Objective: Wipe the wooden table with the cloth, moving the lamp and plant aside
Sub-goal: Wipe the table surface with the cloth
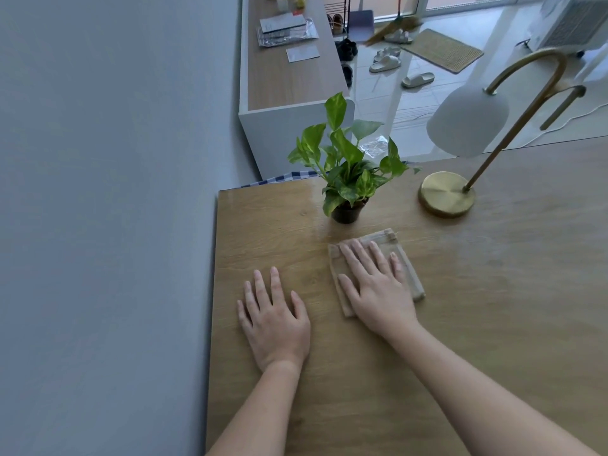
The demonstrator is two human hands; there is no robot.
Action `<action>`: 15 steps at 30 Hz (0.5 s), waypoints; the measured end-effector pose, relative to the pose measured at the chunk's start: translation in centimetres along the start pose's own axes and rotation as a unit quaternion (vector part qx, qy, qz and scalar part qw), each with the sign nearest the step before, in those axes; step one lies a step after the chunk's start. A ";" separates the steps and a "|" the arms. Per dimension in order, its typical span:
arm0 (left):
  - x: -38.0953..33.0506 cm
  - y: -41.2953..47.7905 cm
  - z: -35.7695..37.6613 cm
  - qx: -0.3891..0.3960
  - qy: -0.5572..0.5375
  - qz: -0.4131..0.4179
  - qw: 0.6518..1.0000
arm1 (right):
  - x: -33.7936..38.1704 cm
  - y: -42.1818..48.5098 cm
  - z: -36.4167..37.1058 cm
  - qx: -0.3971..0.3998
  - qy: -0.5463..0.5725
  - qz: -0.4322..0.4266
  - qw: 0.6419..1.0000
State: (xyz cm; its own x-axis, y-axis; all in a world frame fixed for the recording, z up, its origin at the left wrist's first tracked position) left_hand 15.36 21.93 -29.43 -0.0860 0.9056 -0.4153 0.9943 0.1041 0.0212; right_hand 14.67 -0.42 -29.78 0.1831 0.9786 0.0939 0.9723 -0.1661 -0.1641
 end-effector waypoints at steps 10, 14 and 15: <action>-0.2 0.2 -0.4 -0.010 -0.008 0.000 1.000 | 5.2 2.0 -0.1 0.012 0.022 0.046 0.999; 0.2 0.1 -0.5 -0.011 -0.014 0.001 1.000 | 4.2 -0.7 0.1 0.017 0.020 -0.039 0.999; 0.3 -0.1 -0.5 -0.006 -0.014 0.003 1.000 | 2.1 -1.4 0.0 0.012 0.014 -0.033 0.999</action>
State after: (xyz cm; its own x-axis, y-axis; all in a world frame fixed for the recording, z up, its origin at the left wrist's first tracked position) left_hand 15.25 22.43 -29.14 -0.0788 0.8944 -0.4403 0.9939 0.1047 0.0347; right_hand 13.65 1.92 -29.39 0.1226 0.9834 0.1336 0.9788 -0.0976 -0.1801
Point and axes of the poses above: each hand's wrist, its own y-axis towards the middle knuckle, its own z-axis out of the palm, x = y × z, the point moved 9 cm from there along y, towards the middle knuckle, and after that the axes turned 13 degrees about -y, right-handed, at the moved point
